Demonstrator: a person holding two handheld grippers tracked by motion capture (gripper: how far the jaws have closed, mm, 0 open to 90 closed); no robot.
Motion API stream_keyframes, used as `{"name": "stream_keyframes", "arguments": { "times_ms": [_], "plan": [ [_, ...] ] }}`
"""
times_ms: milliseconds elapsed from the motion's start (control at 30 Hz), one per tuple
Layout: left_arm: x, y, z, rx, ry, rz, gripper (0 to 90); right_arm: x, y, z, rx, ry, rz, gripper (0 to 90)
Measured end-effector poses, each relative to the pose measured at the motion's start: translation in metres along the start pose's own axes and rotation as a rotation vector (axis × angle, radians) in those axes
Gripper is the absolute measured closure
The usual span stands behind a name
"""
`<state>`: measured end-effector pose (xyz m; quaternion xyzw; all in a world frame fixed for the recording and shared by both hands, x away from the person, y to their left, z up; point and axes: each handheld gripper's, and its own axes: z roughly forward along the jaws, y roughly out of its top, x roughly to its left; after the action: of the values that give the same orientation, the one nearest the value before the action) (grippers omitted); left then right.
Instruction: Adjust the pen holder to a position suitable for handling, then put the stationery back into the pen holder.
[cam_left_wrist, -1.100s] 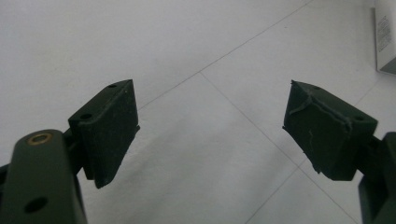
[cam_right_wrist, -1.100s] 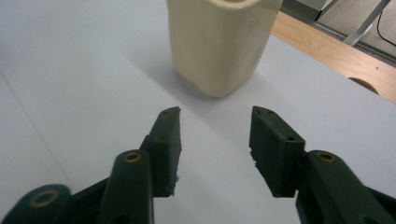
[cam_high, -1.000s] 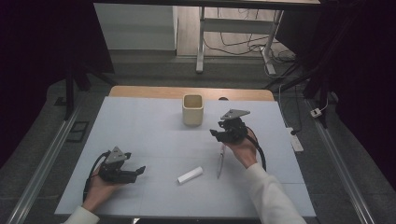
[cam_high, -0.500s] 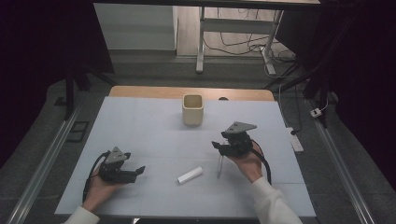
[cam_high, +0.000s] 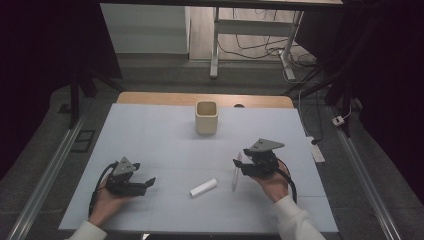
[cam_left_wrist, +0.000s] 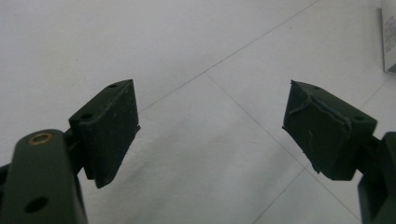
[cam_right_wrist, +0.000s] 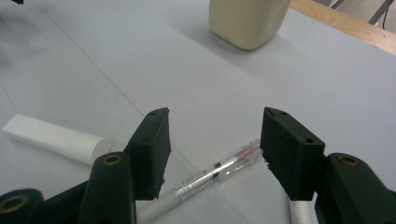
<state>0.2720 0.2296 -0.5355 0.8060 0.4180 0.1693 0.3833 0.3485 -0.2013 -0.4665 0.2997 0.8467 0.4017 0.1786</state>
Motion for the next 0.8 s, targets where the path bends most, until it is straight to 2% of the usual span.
{"name": "stream_keyframes", "arguments": {
  "times_ms": [267, 467, 800],
  "plan": [
    [0.0, -0.001, 0.002, 0.012, 0.006, 0.004, 17.9, 0.005, -0.003, -0.005, 0.062, -0.004, -0.004, 41.1],
    [0.0, 0.0, 0.003, 0.015, 0.008, 0.003, 17.9, 0.013, -0.006, -0.006, 0.139, -0.019, -0.009, 40.4],
    [0.0, -0.001, 0.002, 0.012, 0.015, 0.002, 17.8, 0.021, -0.011, 0.004, 0.218, -0.033, -0.011, 38.7]
  ]
}}
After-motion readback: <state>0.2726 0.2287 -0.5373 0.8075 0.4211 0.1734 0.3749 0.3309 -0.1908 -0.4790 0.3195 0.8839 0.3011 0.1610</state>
